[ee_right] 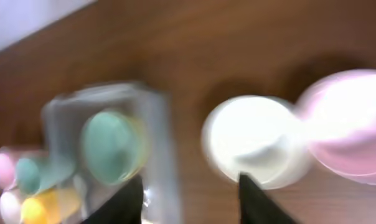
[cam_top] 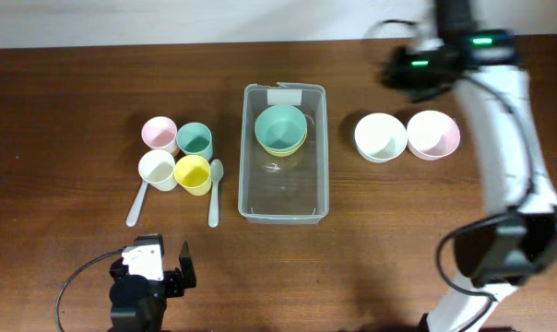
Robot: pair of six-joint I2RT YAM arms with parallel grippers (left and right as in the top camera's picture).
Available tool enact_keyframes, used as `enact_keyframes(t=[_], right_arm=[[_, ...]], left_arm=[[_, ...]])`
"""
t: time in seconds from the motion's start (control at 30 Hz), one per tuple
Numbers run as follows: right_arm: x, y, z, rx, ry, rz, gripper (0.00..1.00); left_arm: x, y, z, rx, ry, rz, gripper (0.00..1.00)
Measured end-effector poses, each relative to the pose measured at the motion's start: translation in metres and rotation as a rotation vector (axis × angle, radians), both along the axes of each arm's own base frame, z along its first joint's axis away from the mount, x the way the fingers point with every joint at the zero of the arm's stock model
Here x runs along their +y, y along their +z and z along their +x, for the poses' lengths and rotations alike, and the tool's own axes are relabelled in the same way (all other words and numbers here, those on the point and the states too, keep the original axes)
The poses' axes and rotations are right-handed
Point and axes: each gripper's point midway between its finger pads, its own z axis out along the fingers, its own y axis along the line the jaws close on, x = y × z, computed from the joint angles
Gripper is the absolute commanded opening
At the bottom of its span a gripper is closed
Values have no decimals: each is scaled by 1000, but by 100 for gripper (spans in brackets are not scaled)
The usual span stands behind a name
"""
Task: Pack container
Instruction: 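Move the right gripper to the pink bowl and grasp its rim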
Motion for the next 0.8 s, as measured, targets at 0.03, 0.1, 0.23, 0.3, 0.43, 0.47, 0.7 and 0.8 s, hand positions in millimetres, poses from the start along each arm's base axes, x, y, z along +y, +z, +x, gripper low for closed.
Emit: enact_keyframes(t=[0.03,0.1,0.23,0.3,0.43,0.47,0.7,0.8], right_arm=[[-25,0,-2,9,-53,-11,58],[-91,-9,-11,50,-202,-40,62],[-134,-43,-23,140,-296,-43,62],[-140,-67,-26,200,-305,-38,62],[-146,-126,-32,334,-310,-51,58],[-148,-138,-33,360,-312,-58,57],[-163,-182,-33,430,-325,-77,47],[-166,-192,-34,446,-324,-75,31]], left_arm=[[0,0,0,0,0,0,99],[0,0,0,0,0,0,100],[0,0,0,0,0,0,100],[0,0,0,0,0,0,99],[0,0,0,0,0,0,100],[0,0,0,0,0,0,100],[0,0,0,0,0,0,100],[0,0,0,0,0,0,99]])
